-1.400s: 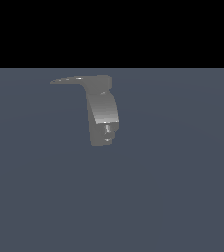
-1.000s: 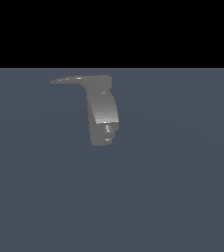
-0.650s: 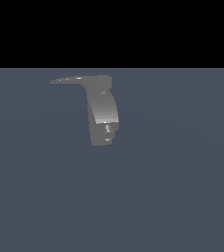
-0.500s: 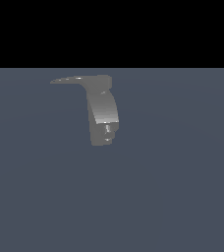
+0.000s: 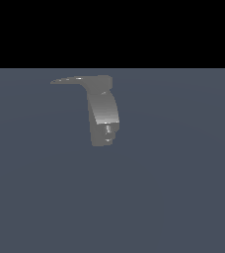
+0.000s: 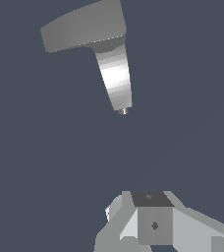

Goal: Turn on the faucet by rotating a designated handle.

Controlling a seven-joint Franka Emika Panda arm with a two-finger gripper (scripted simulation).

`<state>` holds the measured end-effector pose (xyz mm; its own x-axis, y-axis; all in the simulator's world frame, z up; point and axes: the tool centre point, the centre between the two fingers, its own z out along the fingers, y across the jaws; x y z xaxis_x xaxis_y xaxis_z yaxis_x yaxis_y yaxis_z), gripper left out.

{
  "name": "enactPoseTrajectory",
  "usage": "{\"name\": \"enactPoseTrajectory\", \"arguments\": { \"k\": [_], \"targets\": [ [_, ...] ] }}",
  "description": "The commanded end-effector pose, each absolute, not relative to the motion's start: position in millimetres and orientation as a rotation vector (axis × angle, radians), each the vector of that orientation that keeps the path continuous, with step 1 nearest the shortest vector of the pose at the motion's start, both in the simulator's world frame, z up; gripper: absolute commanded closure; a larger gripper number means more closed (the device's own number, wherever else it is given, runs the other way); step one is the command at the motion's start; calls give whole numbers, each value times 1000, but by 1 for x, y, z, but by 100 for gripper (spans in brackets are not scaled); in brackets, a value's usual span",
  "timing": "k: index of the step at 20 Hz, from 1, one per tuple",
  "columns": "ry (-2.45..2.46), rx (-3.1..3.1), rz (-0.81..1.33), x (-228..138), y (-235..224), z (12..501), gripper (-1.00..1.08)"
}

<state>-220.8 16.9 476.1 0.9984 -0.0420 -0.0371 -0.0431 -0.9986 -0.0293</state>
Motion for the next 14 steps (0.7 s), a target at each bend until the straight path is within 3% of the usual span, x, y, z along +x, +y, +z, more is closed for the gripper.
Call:
{"name": "enactPoseTrajectory", "arguments": {
  "k": [1,14],
  "targets": [
    [123,-3104,58,-211,19,475,108],
    [553,-3031,74,-137,41,461,108]
  ]
}}
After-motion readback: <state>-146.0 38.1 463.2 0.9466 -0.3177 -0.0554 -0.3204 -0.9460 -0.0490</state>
